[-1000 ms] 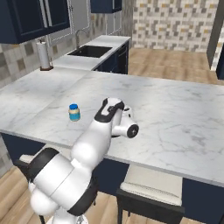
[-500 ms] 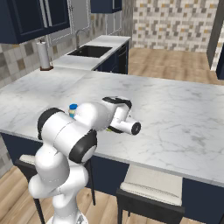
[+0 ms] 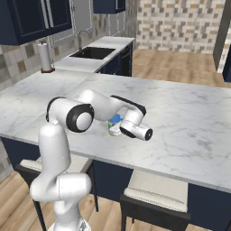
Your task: The dining table condiment station is running low on mayonnaise. Refill the condiment station by opening the cabinet and taking the mayonnaise from the cabinet and placing it on the dining table.
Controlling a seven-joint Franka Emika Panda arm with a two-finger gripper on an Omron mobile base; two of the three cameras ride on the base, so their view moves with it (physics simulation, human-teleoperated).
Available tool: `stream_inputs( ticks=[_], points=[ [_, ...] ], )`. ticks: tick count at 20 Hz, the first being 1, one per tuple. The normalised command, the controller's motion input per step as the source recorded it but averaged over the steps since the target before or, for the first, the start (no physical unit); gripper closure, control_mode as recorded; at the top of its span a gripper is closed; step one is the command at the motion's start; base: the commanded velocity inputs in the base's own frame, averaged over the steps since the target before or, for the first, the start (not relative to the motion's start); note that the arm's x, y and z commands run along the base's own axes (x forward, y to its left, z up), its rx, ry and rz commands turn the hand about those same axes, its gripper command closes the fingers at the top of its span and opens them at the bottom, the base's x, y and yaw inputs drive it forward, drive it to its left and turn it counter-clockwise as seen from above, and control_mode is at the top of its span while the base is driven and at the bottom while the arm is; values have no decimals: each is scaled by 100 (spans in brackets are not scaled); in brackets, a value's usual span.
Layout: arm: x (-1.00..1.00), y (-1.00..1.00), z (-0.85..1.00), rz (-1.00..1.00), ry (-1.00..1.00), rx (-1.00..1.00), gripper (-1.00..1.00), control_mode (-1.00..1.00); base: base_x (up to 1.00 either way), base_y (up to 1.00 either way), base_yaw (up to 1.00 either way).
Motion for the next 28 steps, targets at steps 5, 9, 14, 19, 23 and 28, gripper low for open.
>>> stream_inputs(
  ticks=[5,9,14,19,23,28],
  points=[
    [25,0,-33,5,0,0,100,-100,0,0,0],
    [-34,9,0,0,-5,-5,100,-100,0,0,0],
    [-54,14,8,0,-4,-5,100,-100,0,0,0],
    [-48,50,70,0,-1,-13,-100,-100,0,0,0],
    [-38,38,100,0,-7,-18,-100,-100,0,0,0],
    [-51,10,100,-3,-4,-17,-100,-100,0,0,0]
  ],
)
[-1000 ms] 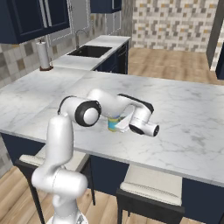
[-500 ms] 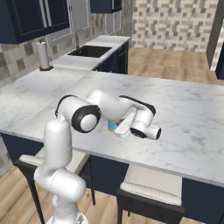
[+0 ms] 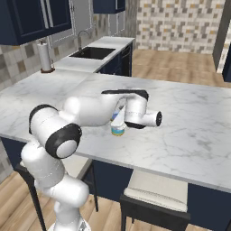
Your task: The dining table condiment station is running low on mayonnaise. Refill the condiment station by opening the cabinet and taking the mayonnaise from the cabinet and placing it on the dining table.
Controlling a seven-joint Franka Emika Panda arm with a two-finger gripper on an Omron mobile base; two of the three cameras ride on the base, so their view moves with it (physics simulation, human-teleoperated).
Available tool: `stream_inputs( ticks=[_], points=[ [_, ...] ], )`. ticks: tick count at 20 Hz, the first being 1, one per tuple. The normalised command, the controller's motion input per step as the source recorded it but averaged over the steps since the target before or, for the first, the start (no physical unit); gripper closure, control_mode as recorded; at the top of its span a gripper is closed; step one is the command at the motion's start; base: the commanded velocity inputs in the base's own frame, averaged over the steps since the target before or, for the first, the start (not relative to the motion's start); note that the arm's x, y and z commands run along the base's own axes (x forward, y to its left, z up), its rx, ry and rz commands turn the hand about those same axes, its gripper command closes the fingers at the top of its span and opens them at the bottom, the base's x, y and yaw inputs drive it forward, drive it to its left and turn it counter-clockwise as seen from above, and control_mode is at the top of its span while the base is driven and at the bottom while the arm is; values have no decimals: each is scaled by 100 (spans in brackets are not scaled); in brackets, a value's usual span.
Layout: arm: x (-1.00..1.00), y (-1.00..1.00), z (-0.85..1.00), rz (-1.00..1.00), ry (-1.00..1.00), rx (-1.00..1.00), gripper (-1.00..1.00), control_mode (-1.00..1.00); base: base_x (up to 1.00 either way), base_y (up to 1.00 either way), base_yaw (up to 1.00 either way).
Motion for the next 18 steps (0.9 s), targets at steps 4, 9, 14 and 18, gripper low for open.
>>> stream_inputs(
  ticks=[4,9,14,18],
  points=[
    [-82,10,100,-5,-1,-12,-100,-100,0,0,0],
    [-99,19,86,-8,0,-7,-100,-100,0,0,0],
    [-100,21,86,-11,-3,-8,-100,-100,0,0,0],
    [-100,25,81,-10,-5,-11,-100,-100,0,0,0]
  ],
)
